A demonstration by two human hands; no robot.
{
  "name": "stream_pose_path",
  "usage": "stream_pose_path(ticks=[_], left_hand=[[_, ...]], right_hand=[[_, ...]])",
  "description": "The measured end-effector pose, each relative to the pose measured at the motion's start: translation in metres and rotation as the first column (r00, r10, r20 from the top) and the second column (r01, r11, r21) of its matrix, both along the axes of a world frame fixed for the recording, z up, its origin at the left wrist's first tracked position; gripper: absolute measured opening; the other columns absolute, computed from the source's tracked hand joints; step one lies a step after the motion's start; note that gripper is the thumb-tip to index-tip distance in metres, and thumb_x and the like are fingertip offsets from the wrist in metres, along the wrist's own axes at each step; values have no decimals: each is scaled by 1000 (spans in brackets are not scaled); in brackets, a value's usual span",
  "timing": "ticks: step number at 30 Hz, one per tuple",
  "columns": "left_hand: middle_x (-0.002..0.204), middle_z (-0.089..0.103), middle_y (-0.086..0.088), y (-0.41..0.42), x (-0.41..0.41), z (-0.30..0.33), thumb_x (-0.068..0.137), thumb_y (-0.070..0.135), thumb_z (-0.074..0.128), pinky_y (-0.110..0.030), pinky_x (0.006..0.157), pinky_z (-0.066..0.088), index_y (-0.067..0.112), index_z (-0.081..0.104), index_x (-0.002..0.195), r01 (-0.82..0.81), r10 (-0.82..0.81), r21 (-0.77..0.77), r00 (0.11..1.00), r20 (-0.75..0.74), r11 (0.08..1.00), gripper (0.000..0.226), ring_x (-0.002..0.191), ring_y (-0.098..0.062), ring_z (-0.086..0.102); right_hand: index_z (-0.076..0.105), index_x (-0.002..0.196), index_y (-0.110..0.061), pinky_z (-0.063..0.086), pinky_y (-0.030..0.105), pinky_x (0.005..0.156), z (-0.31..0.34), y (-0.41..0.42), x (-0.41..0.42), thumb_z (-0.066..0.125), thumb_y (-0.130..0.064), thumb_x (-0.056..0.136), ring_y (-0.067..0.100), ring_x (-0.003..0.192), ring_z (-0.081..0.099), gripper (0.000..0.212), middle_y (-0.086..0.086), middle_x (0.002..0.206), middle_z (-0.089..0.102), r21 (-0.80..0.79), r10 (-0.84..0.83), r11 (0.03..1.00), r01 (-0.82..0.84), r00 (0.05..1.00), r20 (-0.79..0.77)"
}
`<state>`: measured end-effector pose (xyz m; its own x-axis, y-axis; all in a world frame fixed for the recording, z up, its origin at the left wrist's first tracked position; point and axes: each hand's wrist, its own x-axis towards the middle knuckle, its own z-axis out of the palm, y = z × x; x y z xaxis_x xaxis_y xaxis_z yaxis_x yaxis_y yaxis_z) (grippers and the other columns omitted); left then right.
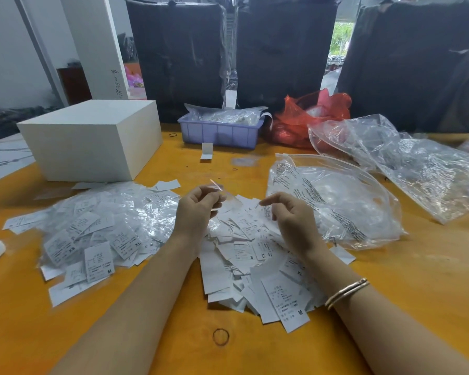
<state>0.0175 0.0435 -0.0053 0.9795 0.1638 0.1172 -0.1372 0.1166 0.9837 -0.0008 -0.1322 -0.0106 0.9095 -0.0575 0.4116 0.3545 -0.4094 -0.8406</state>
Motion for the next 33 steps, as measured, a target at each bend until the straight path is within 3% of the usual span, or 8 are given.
stream_pose_path(ticks=[2, 4, 7, 11, 15, 21, 27, 33], left_hand=[[71, 65, 8, -1, 0, 0, 92, 14, 56, -20, 67, 45, 23, 67, 83, -12, 12, 44, 1000, 18, 999, 17, 72, -6, 58], [75, 64, 6, -3, 0, -1, 90, 18, 61, -20, 67, 46, 23, 67, 80, -23, 21, 75, 999, 31, 997, 12, 75, -8, 58], [82, 68, -3, -4, 0, -2, 85, 21, 68, -20, 69, 49, 19, 64, 79, -3, 0, 87, 999, 38, 996, 8, 80, -12, 61], [87, 71, -10, -2, -1, -3, 79, 24, 74, -18, 69, 50, 18, 63, 80, -17, -3, 154, 991, 132, 988, 13, 78, -11, 64], [77, 67, 5, -2, -3, -4, 80, 19, 74, -9, 65, 47, 23, 62, 79, -136, -10, 389, 936, 352, 911, 12, 71, -1, 62], [73, 63, 9, -2, -7, -4, 79, 15, 74, -5, 64, 45, 9, 67, 88, -304, -55, 557, 842, 537, 773, 12, 66, 6, 59], [76, 66, 2, -5, -11, -3, 79, 13, 74, -9, 66, 49, 5, 68, 90, -325, -145, 632, 806, 575, 703, 15, 68, -7, 61], [75, 69, -3, -7, -13, -2, 79, 13, 74, -7, 67, 46, 4, 69, 91, -301, -197, 658, 797, 571, 690, 16, 69, -10, 62]], right_hand=[[69, 97, -12, 43, 29, 61, -3, 5, 1, 51, -25, 93, 7, 64, 53, 22, 4, 78, 67, -342, -35, 939, 30, 999, -10], [68, 104, -16, 43, 32, 80, -6, 9, 2, 50, -48, 91, 15, 90, 56, 39, 2, 98, 65, -635, -111, 769, 72, 994, -21], [68, 107, -19, 40, 34, 86, -4, 16, 2, 51, -60, 84, 22, 102, 54, 49, 2, 105, 62, -735, -157, 673, 85, 987, -29], [65, 97, -22, 41, 34, 80, -3, 18, 3, 65, -48, 80, 18, 92, 54, 31, -4, 91, 57, -565, -112, 825, 17, 984, -135], [62, 80, -15, 48, 38, 70, 0, 12, 2, 67, -20, 80, 18, 73, 57, 7, 1, 74, 61, -129, -13, 991, -21, 966, -258], [64, 77, -17, 44, 13, 56, 11, -8, 3, 64, -3, 82, 4, 64, 57, 15, -7, 68, 64, 370, 42, 928, 52, 970, -241], [63, 80, -16, 34, 13, 51, 17, -9, 0, 70, -14, 79, 1, 50, 35, 7, -9, 60, 52, 598, 165, 796, -93, 984, -68], [59, 79, -15, 36, 9, 50, 16, -4, -1, 68, -18, 80, -3, 51, 43, 10, -16, 57, 54, 485, 244, 840, -243, 968, 62]])
